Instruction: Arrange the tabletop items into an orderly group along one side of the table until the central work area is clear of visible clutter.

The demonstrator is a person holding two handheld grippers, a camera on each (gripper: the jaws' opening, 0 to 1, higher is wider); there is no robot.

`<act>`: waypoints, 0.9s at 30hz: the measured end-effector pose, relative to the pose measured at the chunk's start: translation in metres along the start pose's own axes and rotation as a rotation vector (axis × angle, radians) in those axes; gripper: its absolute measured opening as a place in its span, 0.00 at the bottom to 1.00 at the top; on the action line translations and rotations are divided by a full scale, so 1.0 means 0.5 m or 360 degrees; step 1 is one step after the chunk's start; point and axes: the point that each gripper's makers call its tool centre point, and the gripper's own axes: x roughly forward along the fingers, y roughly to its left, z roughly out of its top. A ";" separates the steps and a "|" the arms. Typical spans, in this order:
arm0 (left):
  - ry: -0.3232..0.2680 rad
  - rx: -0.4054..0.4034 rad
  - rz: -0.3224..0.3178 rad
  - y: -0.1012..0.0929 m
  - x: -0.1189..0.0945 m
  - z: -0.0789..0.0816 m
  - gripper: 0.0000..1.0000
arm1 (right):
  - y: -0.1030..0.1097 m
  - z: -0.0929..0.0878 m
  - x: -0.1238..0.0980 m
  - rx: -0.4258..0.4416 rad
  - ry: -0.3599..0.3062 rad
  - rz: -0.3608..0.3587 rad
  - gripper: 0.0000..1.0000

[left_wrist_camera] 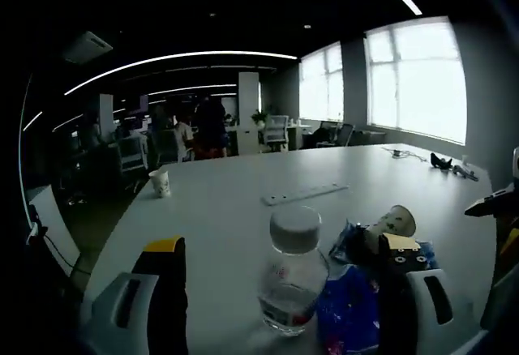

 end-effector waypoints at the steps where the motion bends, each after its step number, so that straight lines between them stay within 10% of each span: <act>1: -0.0005 -0.0001 0.0025 0.003 -0.002 -0.002 1.00 | 0.000 -0.001 0.000 0.0003 0.0001 0.0001 0.92; 27: -0.0105 -0.0176 0.0646 0.012 -0.037 -0.057 0.85 | -0.003 -0.007 0.003 0.0009 0.0013 0.0010 0.92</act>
